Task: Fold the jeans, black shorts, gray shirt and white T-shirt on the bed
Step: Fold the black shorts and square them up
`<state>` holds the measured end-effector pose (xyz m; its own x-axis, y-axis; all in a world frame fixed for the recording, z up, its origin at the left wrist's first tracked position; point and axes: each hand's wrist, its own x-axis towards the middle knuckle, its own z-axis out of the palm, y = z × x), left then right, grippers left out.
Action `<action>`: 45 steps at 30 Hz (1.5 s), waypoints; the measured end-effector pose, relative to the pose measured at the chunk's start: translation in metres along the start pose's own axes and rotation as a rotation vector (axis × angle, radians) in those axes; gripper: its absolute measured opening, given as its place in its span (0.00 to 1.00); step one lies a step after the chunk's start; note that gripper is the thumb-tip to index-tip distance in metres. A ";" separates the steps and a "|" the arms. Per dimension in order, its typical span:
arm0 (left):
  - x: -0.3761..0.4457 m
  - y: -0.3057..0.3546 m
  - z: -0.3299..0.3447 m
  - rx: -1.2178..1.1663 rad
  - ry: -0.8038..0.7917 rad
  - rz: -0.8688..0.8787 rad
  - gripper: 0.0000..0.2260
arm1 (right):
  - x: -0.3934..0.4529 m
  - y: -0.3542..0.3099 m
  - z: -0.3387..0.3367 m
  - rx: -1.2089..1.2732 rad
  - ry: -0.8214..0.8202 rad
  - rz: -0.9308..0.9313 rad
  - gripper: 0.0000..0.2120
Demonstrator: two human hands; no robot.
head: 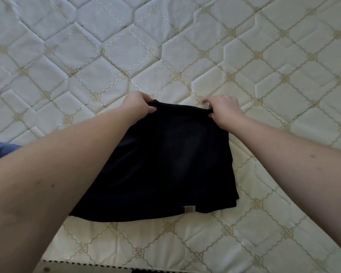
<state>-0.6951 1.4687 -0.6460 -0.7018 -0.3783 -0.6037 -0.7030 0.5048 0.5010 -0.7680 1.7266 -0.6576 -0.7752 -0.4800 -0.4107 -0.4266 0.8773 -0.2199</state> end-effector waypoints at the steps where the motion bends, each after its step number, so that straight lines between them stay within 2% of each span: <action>1: -0.007 -0.001 0.001 -0.011 0.020 0.063 0.08 | -0.001 -0.001 0.001 -0.016 0.053 -0.004 0.16; 3: -0.022 -0.004 0.002 -0.024 0.065 0.173 0.05 | -0.010 -0.001 0.002 0.020 0.153 -0.053 0.12; 6: -0.053 -0.014 0.002 -0.052 0.077 0.251 0.09 | -0.035 0.003 -0.001 0.113 0.279 -0.195 0.14; 10: -0.096 -0.031 0.004 0.058 0.057 0.344 0.12 | -0.069 0.013 -0.004 0.030 0.412 -0.420 0.14; 16: -0.140 -0.063 0.027 0.357 0.135 0.570 0.17 | -0.116 0.020 0.020 -0.120 0.403 -0.572 0.19; 21: -0.161 -0.090 0.059 0.539 0.236 0.733 0.17 | -0.135 0.021 0.038 -0.228 0.357 -0.495 0.22; 25: -0.168 -0.106 0.079 0.624 0.261 0.730 0.18 | -0.144 0.019 0.053 -0.283 0.239 -0.336 0.27; 28: -0.173 -0.114 0.090 0.718 0.212 0.736 0.17 | -0.153 0.020 0.059 -0.300 0.129 -0.169 0.30; 32: -0.178 -0.120 0.093 0.786 0.153 0.662 0.14 | -0.179 0.021 0.070 -0.293 0.019 -0.093 0.32; 35: -0.179 -0.116 0.092 0.765 0.196 0.631 0.08 | -0.199 0.022 0.071 -0.200 0.038 0.024 0.28; 37: -0.174 -0.110 0.092 0.716 0.271 0.662 0.08 | -0.201 0.015 0.068 -0.069 0.113 0.120 0.23; 39: -0.164 -0.104 0.094 0.658 0.354 0.678 0.07 | -0.191 -0.005 0.064 0.053 0.220 0.130 0.21; 40: -0.159 -0.100 0.096 0.623 0.378 0.652 0.09 | -0.182 -0.019 0.063 0.103 0.258 0.108 0.20; 42: -0.151 -0.094 0.103 0.553 0.370 0.526 0.19 | -0.158 -0.050 0.060 0.184 0.279 0.061 0.21; 45: -0.143 -0.102 0.114 0.601 0.280 0.361 0.30 | -0.123 -0.094 0.066 0.206 0.191 0.002 0.23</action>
<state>-0.5101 1.5600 -0.6811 -0.9363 -0.2514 -0.2453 -0.2958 0.9410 0.1646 -0.6020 1.7035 -0.6452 -0.8582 -0.4531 -0.2410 -0.3365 0.8514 -0.4023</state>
